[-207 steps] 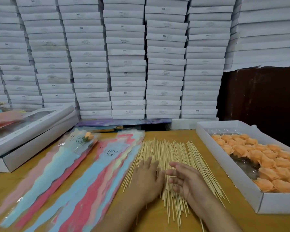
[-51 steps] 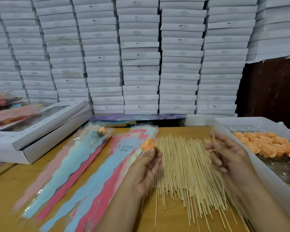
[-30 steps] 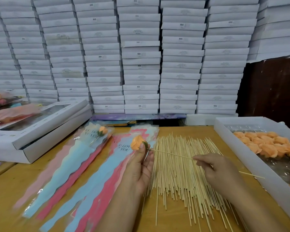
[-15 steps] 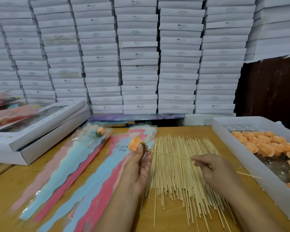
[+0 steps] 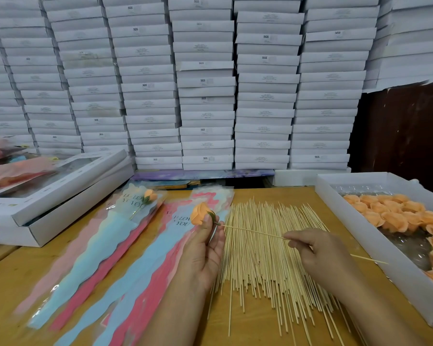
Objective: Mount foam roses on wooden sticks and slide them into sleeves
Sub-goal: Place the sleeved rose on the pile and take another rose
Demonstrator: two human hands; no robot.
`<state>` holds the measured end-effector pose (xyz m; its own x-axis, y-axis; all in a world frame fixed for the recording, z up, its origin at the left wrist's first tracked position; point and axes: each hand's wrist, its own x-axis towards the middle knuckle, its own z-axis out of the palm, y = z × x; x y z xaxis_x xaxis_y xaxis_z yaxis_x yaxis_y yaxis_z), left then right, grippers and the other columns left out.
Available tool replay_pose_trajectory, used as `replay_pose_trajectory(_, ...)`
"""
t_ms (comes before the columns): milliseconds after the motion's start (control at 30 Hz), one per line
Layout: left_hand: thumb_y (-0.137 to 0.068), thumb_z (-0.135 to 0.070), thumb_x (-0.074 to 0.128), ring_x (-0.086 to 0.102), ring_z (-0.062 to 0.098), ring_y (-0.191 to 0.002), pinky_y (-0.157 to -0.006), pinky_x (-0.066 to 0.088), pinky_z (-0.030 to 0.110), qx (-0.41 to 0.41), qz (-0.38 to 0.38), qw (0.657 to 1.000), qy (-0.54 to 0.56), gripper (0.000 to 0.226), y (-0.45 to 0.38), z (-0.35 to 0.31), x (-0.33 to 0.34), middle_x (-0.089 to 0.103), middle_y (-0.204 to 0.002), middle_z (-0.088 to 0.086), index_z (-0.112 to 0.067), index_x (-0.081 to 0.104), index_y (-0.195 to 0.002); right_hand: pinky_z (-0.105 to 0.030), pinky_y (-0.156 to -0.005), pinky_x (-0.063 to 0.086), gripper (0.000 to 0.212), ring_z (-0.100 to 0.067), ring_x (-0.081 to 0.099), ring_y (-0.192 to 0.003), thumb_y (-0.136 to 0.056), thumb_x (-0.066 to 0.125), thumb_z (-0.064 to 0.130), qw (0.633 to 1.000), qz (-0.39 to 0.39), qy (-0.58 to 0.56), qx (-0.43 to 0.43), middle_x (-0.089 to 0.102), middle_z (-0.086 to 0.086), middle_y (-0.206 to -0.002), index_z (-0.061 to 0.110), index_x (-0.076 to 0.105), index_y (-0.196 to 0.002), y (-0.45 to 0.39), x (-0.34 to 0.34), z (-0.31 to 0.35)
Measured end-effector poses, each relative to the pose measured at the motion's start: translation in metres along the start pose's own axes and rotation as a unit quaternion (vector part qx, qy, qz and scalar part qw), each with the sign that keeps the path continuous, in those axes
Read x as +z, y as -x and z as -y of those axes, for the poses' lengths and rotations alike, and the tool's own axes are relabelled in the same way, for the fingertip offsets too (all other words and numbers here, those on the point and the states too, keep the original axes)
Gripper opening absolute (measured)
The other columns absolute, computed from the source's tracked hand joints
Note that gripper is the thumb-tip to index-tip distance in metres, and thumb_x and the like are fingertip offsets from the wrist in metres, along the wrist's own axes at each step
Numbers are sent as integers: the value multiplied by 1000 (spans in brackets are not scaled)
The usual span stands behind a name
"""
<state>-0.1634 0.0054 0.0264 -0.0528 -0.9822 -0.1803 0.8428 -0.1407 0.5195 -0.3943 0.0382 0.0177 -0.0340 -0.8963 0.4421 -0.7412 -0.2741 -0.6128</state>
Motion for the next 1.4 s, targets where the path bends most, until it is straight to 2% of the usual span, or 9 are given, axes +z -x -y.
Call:
replay_pose_trajectory(200, -72, -13, 74, 71, 15, -68, -62, 61, 21, 2, -2, 1000, 0, 35, 0, 1, 0, 72, -84, 13, 2, 69, -103, -6, -80, 40, 36, 10, 59, -90, -91, 62, 0, 1000, -2, -1, 1, 65, 25, -90, 29, 77, -108, 0, 1, -1)
replay_pose_trajectory(400, -74, -12, 73, 71, 15, -70, -63, 61, 21, -1, 0, 1000, -1, 35, 0, 1, 0, 72, -87, 13, 3, 69, -105, -19, -87, 47, 34, -1, 63, -96, -93, 62, 4, 1000, 7, -3, 9, 69, 18, -97, 30, 76, -110, 0, 2, 0)
replay_pose_trajectory(667, -74, -12, 72, 70, 15, -71, -66, 60, 22, -1, -2, 1000, 12, 40, -1, 1, 0, 71, -88, 13, 4, 66, -111, -13, -82, 45, 34, 3, 62, -93, -94, 61, 3, 1000, 10, 3, 10, 69, 17, -97, 29, 75, -111, -1, 1, 0)
replay_pose_trajectory(767, -75, -12, 72, 69, 16, -76, -68, 59, 23, -3, -4, 1000, 14, 41, 0, 1, 0, 71, -91, 14, 4, 66, -112, -16, -85, 45, 33, 0, 62, -95, -94, 61, 3, 1000, 9, 5, 9, 68, 17, -97, 27, 75, -112, 0, 1, 0)
replay_pose_trajectory(900, -77, -11, 72, 72, 15, -68, -65, 60, 23, -3, -6, 1000, 15, 37, 0, 1, 0, 72, -89, 14, 4, 66, -111, -5, -79, 39, 34, 9, 58, -88, -94, 61, 3, 1000, 8, 6, 9, 67, 18, -96, 28, 75, -112, 0, 0, -1)
replay_pose_trajectory(1033, -75, -12, 72, 72, 15, -67, -64, 60, 22, -1, -6, 1000, 13, 37, 1, 1, 0, 72, -86, 14, 4, 67, -107, -4, -78, 38, 35, 10, 57, -88, -93, 60, 2, 1000, 7, 12, 3, 69, 16, -97, 28, 75, -112, -1, 0, -1)
replay_pose_trajectory(1167, -73, -12, 72, 72, 14, -67, -65, 60, 22, 1, -6, 1000, 11, 39, 1, 1, 1, 72, -87, 13, 4, 67, -108, -9, -81, 41, 35, 3, 62, -93, -93, 61, 3, 1000, 10, 18, 2, 70, 16, -97, 29, 75, -112, -1, 1, -1)
replay_pose_trajectory(1400, -73, -11, 72, 73, 15, -67, -63, 61, 22, -1, -4, 1000, 10, 38, 2, 1, 1, 73, -83, 15, 5, 66, -108, -22, -91, 48, 30, -1, 62, -99, -95, 61, 10, 1000, 14, 15, 7, 69, 19, -99, 31, 74, -112, 1, 2, -1)
